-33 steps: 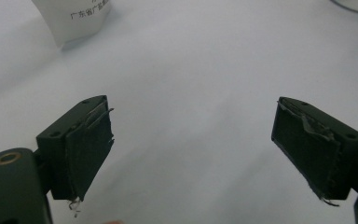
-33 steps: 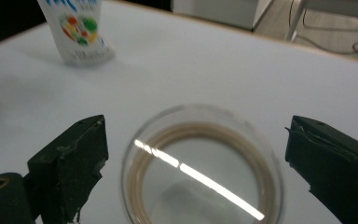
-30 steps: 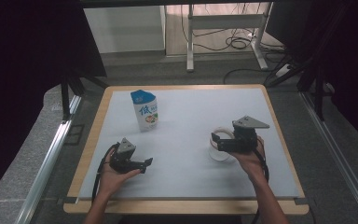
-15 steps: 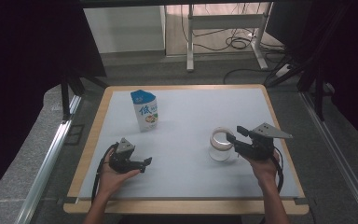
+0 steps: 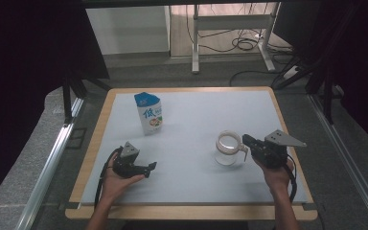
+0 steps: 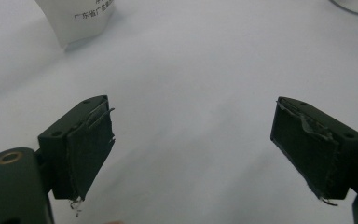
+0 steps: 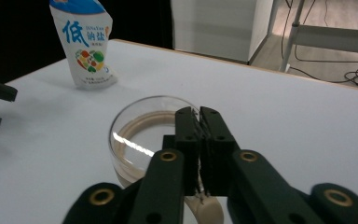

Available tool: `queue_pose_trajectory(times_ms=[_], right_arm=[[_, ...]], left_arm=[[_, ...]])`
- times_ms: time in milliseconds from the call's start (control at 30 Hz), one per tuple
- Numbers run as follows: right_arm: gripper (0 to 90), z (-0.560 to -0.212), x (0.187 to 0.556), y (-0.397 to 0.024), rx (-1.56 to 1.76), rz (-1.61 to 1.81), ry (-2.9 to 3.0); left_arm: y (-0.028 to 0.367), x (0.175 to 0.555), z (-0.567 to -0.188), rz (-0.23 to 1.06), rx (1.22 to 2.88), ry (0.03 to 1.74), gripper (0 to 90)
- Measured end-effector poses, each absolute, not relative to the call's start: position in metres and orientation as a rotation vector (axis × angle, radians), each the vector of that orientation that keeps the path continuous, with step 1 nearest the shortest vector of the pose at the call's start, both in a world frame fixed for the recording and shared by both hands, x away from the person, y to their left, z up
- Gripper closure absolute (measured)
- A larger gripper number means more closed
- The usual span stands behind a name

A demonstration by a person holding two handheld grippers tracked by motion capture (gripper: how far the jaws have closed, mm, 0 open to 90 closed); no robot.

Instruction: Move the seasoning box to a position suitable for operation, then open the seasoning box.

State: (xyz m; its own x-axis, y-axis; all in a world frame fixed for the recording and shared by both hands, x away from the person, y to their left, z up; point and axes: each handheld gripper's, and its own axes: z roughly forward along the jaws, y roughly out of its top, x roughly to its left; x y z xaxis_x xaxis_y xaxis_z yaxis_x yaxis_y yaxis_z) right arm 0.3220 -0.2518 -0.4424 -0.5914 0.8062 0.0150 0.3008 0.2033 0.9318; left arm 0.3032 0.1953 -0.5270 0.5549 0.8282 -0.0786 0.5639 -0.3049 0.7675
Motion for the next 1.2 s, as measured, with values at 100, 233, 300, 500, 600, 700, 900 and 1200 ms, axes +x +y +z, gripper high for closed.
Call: queue_pose_trajectory(times_ms=[100, 233, 300, 500, 600, 700, 900, 1200], right_arm=[[90.0, -0.445, 0.322, -0.254, 1.026, 1.358, 2.014], [90.0, -0.447, 0.322, -0.255, 1.027, 1.345, 2.035], [90.0, -0.448, 0.323, -0.254, 1.022, 1.331, 2.048], [90.0, -0.451, 0.322, -0.254, 1.025, 1.275, 2.057], [90.0, -0.453, 0.322, -0.256, 1.032, 1.253, 2.055], [90.0, -0.454, 0.321, -0.256, 1.034, 1.258, 2.051], [90.0, -0.455, 0.321, -0.255, 1.026, 1.257, 2.045], [90.0, -0.456, 0.321, -0.255, 1.028, 1.27, 2.034]], left_arm=[[0.195, 0.303, -0.527, 0.428, 2.005, 1.12, 13.1], [0.193, 0.301, -0.526, 0.426, 2.005, 1.118, 13.7], [0.191, 0.3, -0.526, 0.43, 2.008, 1.116, 14.3], [0.188, 0.3, -0.525, 0.419, 2.002, 1.116, 17.3], [0.186, 0.3, -0.525, 0.418, 2.0, 1.112, 18.6], [0.183, 0.299, -0.524, 0.424, 2.004, 1.101, 21.3], [0.18, 0.298, -0.523, 0.415, 1.996, 1.09, 24.1], [0.18, 0.294, -0.521, 0.404, 1.952, 1.064, 42.0]])
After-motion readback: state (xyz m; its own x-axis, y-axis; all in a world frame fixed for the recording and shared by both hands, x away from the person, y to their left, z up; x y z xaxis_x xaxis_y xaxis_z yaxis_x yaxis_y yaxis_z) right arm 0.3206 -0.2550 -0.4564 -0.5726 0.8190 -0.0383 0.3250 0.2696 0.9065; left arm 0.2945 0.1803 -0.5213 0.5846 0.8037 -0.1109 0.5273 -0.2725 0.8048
